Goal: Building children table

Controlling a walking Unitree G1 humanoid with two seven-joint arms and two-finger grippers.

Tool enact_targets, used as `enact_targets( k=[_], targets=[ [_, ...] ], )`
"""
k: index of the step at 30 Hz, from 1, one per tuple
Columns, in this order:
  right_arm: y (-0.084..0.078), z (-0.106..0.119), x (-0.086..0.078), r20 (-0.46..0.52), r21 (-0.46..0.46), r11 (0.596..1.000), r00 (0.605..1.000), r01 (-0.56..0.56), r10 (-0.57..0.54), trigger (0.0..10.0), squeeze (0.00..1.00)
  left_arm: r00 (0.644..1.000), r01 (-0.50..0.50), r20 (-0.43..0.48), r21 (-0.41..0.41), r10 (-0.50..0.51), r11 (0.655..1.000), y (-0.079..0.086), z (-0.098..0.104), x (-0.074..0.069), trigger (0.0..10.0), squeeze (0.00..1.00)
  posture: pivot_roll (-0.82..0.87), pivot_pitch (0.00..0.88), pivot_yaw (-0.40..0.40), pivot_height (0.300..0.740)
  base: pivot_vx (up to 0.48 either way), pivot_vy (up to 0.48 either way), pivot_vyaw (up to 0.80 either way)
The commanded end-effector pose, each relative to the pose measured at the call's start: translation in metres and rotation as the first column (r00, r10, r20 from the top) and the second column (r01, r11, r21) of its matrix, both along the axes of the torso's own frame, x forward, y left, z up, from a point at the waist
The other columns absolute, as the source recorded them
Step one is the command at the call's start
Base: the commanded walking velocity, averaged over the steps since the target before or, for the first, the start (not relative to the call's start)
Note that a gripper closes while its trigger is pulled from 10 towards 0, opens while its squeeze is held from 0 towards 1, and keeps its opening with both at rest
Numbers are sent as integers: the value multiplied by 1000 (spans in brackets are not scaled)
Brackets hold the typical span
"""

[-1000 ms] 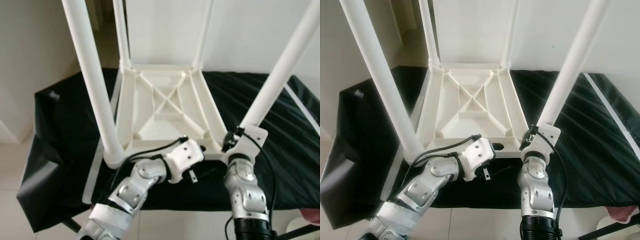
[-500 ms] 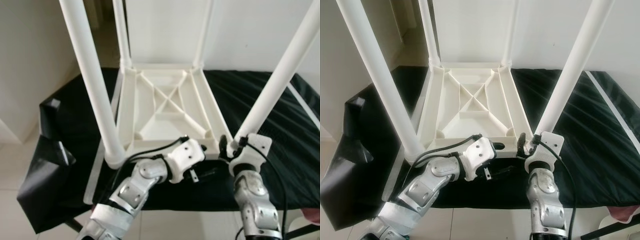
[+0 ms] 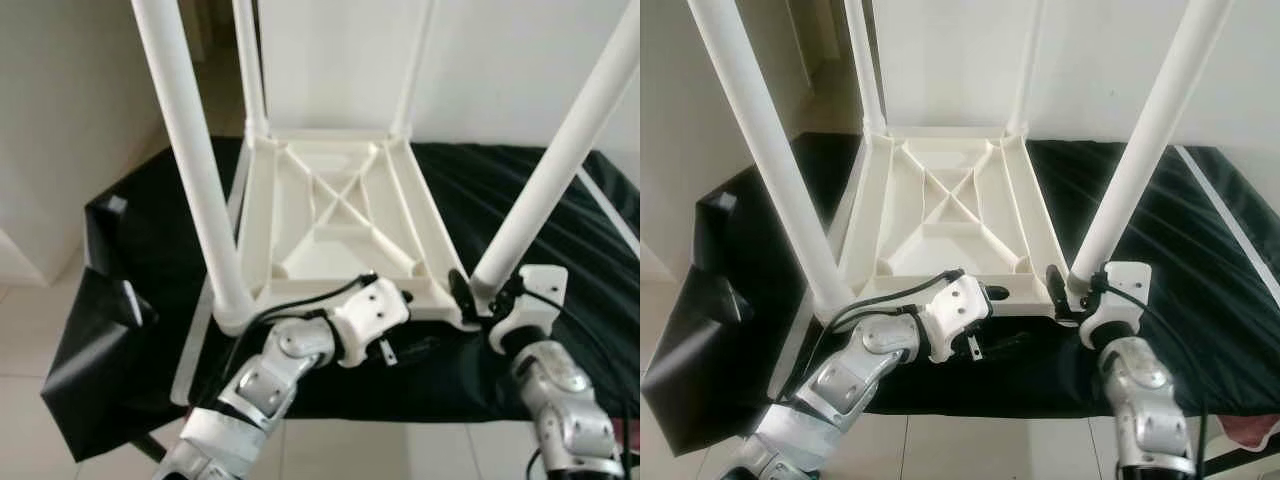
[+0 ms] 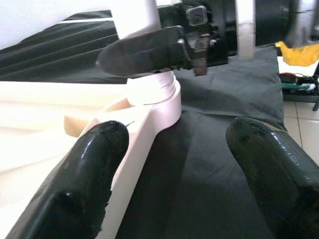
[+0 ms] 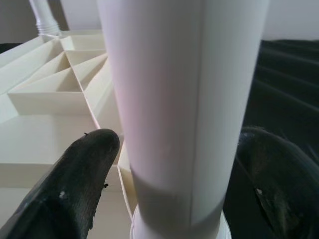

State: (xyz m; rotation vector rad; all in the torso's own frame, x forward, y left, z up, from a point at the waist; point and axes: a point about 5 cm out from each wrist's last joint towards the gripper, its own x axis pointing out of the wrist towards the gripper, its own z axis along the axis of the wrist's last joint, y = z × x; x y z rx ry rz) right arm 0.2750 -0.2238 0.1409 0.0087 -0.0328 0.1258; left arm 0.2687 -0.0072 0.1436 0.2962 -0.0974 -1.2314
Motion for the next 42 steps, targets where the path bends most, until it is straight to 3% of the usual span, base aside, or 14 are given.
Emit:
enact_targets(
  k=[1, 6, 7, 9, 10, 21, 22, 24, 25, 34, 38, 42],
  targets=[
    [-1, -1, 2, -2, 2, 1000, 1000, -17, 17, 10000, 0, 1000, 5, 8, 12, -5, 1000, 0, 0, 1, 10000, 0, -14, 0, -25, 740, 0, 0, 0],
    [-3, -3, 16, -40, -122, 986, 993, -111, 107, 10000, 0, 1000, 4, 14, 12, -4, 1000, 0, 2, 3, 10000, 0, -14, 0, -21, 740, 0, 0, 0],
    [-2, -5, 19, -53, -142, 980, 990, -136, 130, 3647, 0, 1000, -1, 16, 11, 0, 1000, 0, 2, 4, 10000, 0, -9, 0, -23, 740, 0, 0, 0],
    [-1, -7, 20, -64, -155, 975, 987, -158, 150, 3647, 0, 1000, -4, 18, 10, 4, 1000, 0, 3, 4, 10000, 0, -7, 0, -26, 740, 0, 0, 0],
    [0, -10, 22, -82, -159, 970, 982, -183, 172, 0, 0, 1000, -9, 19, 8, 9, 1000, 0, 3, 5, 10000, 0, -2, 0, -30, 740, 0, 0, 0],
    [-5, -18, 23, -109, -143, 974, 981, -178, 163, 0, 0, 999, -26, 22, 9, 26, 1000, 4, 3, 6, 10000, 0, 16, 0, -42, 740, 0, 0, 0],
    [-7, -18, 23, -112, -136, 980, 985, -148, 133, 4980, 0, 999, -30, 23, 11, 29, 999, 5, 3, 7, 10000, 0, 17, 0, -42, 740, 0, 0, 0],
    [-9, -19, 24, -110, -135, 983, 988, -127, 113, 4980, 0, 999, -32, 23, 13, 31, 999, 5, 3, 7, 10000, 0, 17, 0, -42, 740, 0, 0, 0],
    [-10, -17, 24, -107, -116, 987, 989, -110, 98, 10000, 0, 999, -33, 22, 15, 33, 999, 7, 3, 8, 10000, 0, 18, 0, -42, 740, 0, 0, 0],
    [-13, -14, 21, -100, -95, 995, 994, 33, -42, 10000, 0, 999, -34, 26, 24, 33, 999, 15, 0, 7, 10000, 0, 21, 0, -43, 740, 0, 0, 0],
    [-9, -26, 15, -132, -30, 965, 956, 261, -263, 10000, 0, 998, -52, 23, 28, 52, 998, 20, -2, 7, 10000, 0, 25, 0, -36, 740, 0, 0, 0],
    [-9, -29, 10, -131, 3, 921, 913, 391, -387, 10000, 0, 998, -52, 23, 31, 51, 998, 21, -2, 6, 10000, 0, 27, 0, -33, 740, 0, 0, 0]
  ],
)
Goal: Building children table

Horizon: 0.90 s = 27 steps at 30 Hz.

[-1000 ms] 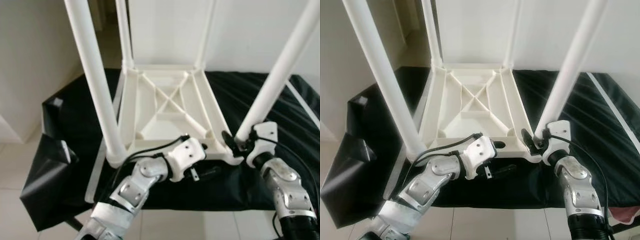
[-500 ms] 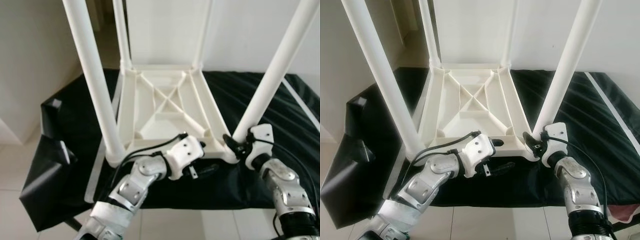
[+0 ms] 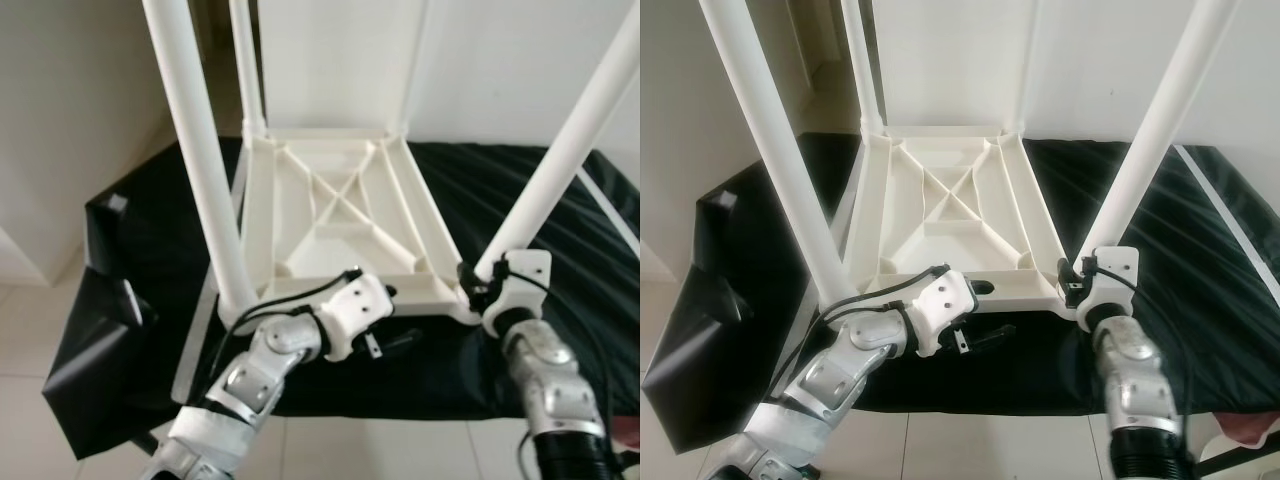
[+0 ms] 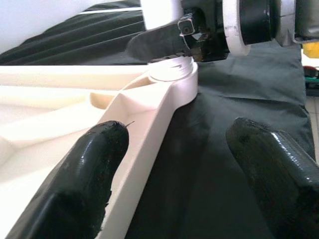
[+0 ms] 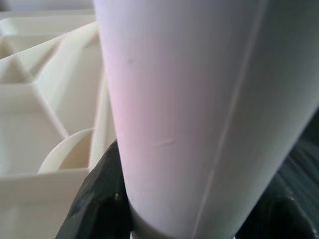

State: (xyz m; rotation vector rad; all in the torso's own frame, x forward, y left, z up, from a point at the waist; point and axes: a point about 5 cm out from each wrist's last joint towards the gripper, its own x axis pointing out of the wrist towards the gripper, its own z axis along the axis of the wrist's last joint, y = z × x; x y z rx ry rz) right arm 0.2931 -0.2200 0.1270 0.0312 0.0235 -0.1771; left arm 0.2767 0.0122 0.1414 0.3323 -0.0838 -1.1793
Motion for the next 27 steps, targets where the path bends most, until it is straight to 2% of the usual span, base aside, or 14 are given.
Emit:
enact_targets(
  k=[1, 5, 6, 7, 8, 9, 13, 18, 19, 20, 21, 27],
  targets=[
    [-12, -15, -10, -67, 14, 990, 988, 138, -136, 10000, 0, 1000, 2, 7, 2, -2, 1000, 2, 0, -2, 10000, 0, 27, 0, -31, 740, 0, 0, 0],
    [-12, -15, -13, -53, 20, 976, 976, 215, -214, 10000, 0, 1000, 2, 7, 6, -2, 1000, 3, 0, -1, 10000, 0, 24, 0, -27, 740, 0, 0, 0],
    [-16, -17, -22, -39, 47, 902, 903, 428, -427, 10000, 0, 1000, -7, 5, 17, 7, 1000, 5, -2, 2, 10000, 0, 23, 0, -26, 740, 0, 0, 0],
    [-16, -17, -22, -39, 47, 902, 903, 428, -427, 10000, 0, 1000, -7, 5, 17, 7, 1000, 5, -2, 2, 10000, 0, 23, 0, -26, 740, 0, 0, 0],
    [-16, -18, -25, -44, 60, 864, 866, 501, -499, 10000, 0, 1000, -11, 4, 18, 11, 1000, 5, -2, 3, 10000, 0, 23, 0, -26, 740, 0, 0, 0],
    [-14, -20, -27, -54, 73, 845, 848, 530, -528, 10000, 0, 1000, -13, 5, 19, 13, 1000, 5, -2, 4, 10000, 0, 19, 0, -23, 740, 0, 0, 0],
    [-4, -16, -21, -38, 85, 872, 876, 482, -481, 10000, 0, 1000, 7, 7, 20, -7, 1000, 3, -1, 2, 10000, 0, 15, 0, -22, 740, 0, 0, 0],
    [-10, -13, -22, -29, 57, 863, 865, 502, -501, 10000, 0, 1000, 17, 11, 24, -17, 1000, 2, -2, 0, 10000, 0, 17, 0, -27, 740, 0, 0, 0],
    [-12, -12, -23, -26, 57, 860, 862, 507, -506, 10000, 192, 1000, 14, 9, 22, -14, 1000, 2, -2, 0, 10000, 0, 21, 0, -32, 740, 0, 0, 0],
    [-14, -12, -23, -22, 60, 861, 863, 505, -505, 10000, 627, 1000, 12, 8, 21, -12, 1000, 2, -2, 0, 10000, 0, 23, 0, -32, 740, 0, 0, 0],
    [-14, -11, -23, -17, 65, 867, 870, 493, -493, 10000, 1000, 1000, 11, 7, 20, -11, 1000, 2, -2, -1, 10000, 0, 23, 0, -32, 740, 0, 0, 0],
    [-11, -6, -28, 31, 34, 881, 881, 472, -473, 10000, 1000, 1000, 3, -6, 22, -3, 1000, 4, -6, -4, 10000, 0, 31, 0, -40, 740, 0, 0, 0]
  ],
)
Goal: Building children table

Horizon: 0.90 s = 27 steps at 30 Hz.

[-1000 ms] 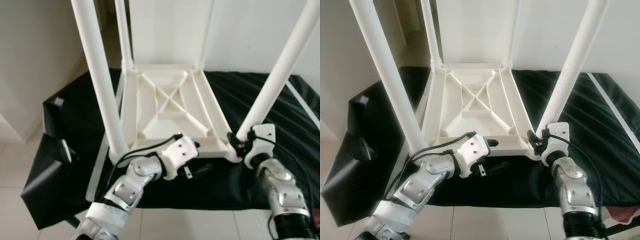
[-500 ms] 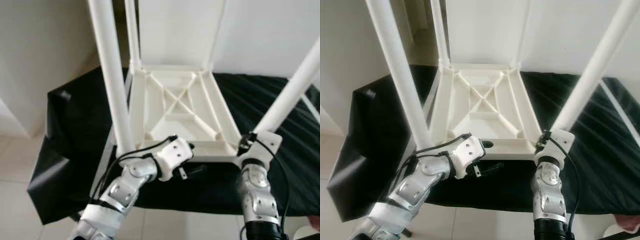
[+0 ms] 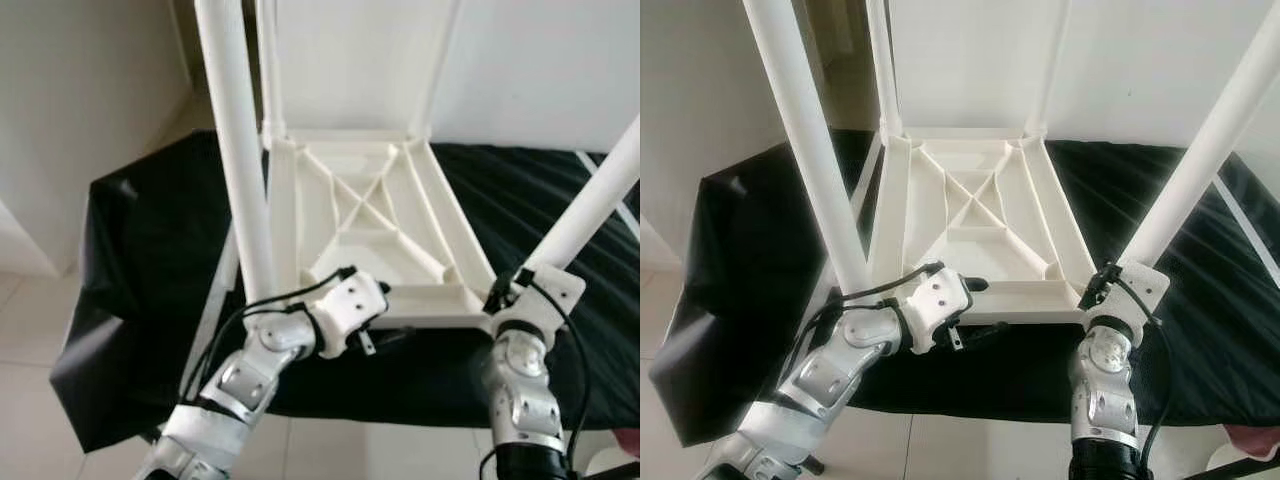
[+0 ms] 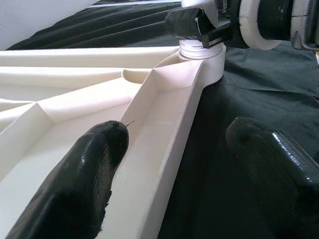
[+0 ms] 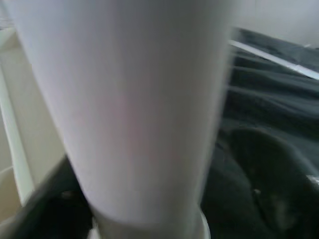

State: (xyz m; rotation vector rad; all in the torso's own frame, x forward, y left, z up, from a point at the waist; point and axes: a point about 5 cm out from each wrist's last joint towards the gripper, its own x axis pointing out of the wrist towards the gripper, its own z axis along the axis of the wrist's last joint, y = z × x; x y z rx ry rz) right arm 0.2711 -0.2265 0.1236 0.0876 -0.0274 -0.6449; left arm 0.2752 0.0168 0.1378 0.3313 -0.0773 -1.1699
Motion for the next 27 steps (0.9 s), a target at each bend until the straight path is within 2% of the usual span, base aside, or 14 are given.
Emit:
enact_targets(
  k=[1, 2, 3, 6, 10, 13, 19, 22, 23, 24, 27],
  targets=[
    [-6, -3, -10, -8, -36, 999, 1000, 7, -7, 10000, 169, 1000, 6, -7, 26, -6, 1000, 2, -3, -3, 10000, 0, 40, 0, -48, 740, 0, 0, 0],
    [-6, -3, -10, -8, -36, 999, 1000, 7, -7, 10000, 169, 1000, 6, -7, 26, -6, 1000, 2, -3, -3, 10000, 0, 40, 0, -48, 740, 0, 0, 0],
    [-8, -4, -16, -2, -51, 998, 1000, -21, 21, 10000, 0, 1000, 1, -17, 30, -1, 1000, 8, -4, -5, 10000, 0, 41, 0, -49, 740, 0, 0, 0],
    [-8, -6, -22, 5, -53, 997, 998, -57, 57, 10000, 0, 999, 21, -29, 36, -20, 999, 16, -6, -10, 10000, 0, 38, 0, -46, 740, 0, 0, 0],
    [-2, -7, -26, 18, -54, 990, 991, -132, 133, 10000, 0, 995, 67, -76, -5, -67, 998, 29, -3, -17, 10000, 0, 35, 0, -41, 740, 0, 0, 0],
    [2, -8, -27, 11, -58, 985, 987, -160, 160, 10000, 0, 989, 103, -105, 0, -103, 995, 38, -2, -24, 10000, 0, 34, 0, -38, 740, 0, 0, 0],
    [14, -6, -25, 45, -58, 968, 968, -246, 248, 10000, 0, 974, 148, -177, 42, -138, 988, 68, -3, -35, 10000, 0, 43, 0, -41, 740, 0, 0, 0],
    [17, -7, -24, 45, -57, 962, 962, -268, 270, 10000, 0, 969, 157, -198, 48, -145, 986, 75, -3, -38, 10000, 0, 46, 0, -42, 740, 0, 0, 0],
    [22, -8, -24, 41, -50, 951, 951, -305, 307, 10000, 0, 959, 178, -233, 63, -159, 982, 88, -4, -44, 10000, 0, 49, 0, -44, 740, 0, 0, 0],
    [22, -8, -24, 41, -50, 951, 951, -305, 307, 10000, 0, 959, 178, -233, 63, -159, 982, 88, -4, -44, 10000, 0, 49, 0, -44, 740, 0, 0, 0],
    [24, -13, -25, 12, -54, 942, 943, -331, 332, 10000, 0, 958, 158, -259, 123, -122, 980, 104, -9, -47, 10000, 0, 62, 0, -49, 740, 0, 0, 0]
  ],
)
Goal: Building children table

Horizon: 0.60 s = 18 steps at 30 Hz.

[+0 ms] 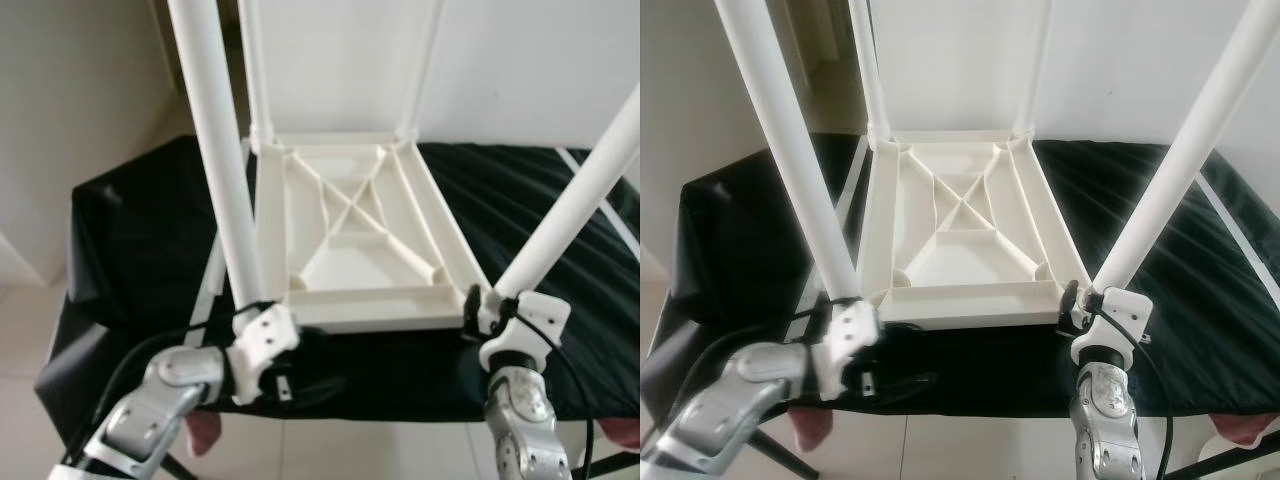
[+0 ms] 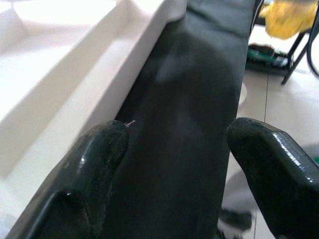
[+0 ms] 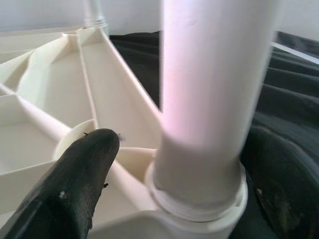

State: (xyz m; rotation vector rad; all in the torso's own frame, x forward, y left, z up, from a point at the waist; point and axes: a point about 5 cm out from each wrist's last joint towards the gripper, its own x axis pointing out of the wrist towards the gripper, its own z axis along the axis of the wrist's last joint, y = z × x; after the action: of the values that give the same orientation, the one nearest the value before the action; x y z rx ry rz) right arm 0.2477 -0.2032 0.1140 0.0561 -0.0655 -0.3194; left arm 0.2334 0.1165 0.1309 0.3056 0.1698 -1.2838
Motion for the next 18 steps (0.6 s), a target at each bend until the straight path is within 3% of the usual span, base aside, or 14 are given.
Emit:
enact_targets(
  k=[1, 2, 3, 10, 13, 17, 18],
  targets=[
    [1, -5, -1, -24, -4, 1000, 999, -23, 23, 10000, 0, 998, 43, -48, 35, -41, 998, 12, -2, -4, 10000, 0, 68, 0, -52, 740, 0, 0, 0],
    [1, -5, -1, -24, -4, 1000, 999, -23, 23, 10000, 0, 998, 43, -48, 35, -41, 998, 12, -2, -4, 10000, 0, 68, 0, -52, 740, 0, 0, 0],
    [3, -7, -1, -30, 16, 999, 999, -39, 40, 10000, 0, 999, 5, -50, 64, -2, 998, 25, 0, -1, 10000, 0, 74, 0, -54, 740, 0, 0, 0],
    [9, -8, 0, -31, 18, 996, 995, -90, 91, 10000, 0, 995, -94, -18, 138, 97, 986, 64, 10, 14, 10000, 0, 81, 0, -57, 740, 0, 0, 0],
    [11, -8, 0, -31, 24, 994, 994, -102, 103, 10000, 0, 994, -106, -16, 155, 110, 982, 71, 12, 16, 10000, 0, 79, 0, -54, 740, 0, 0, 0],
    [11, -9, -2, -39, 29, 993, 992, -117, 119, 10000, 0, 984, -169, -1, 263, 176, 950, 104, 15, 22, 10000, 0, 69, 0, -45, 740, 0, 0, 0],
    [11, -9, -2, -39, 29, 993, 992, -117, 119, 10000, 0, 984, -169, -1, 263, 176, 950, 104, 15, 22, 10000, 0, 69, 0, -45, 740, 0, 0, 0]
  ],
)
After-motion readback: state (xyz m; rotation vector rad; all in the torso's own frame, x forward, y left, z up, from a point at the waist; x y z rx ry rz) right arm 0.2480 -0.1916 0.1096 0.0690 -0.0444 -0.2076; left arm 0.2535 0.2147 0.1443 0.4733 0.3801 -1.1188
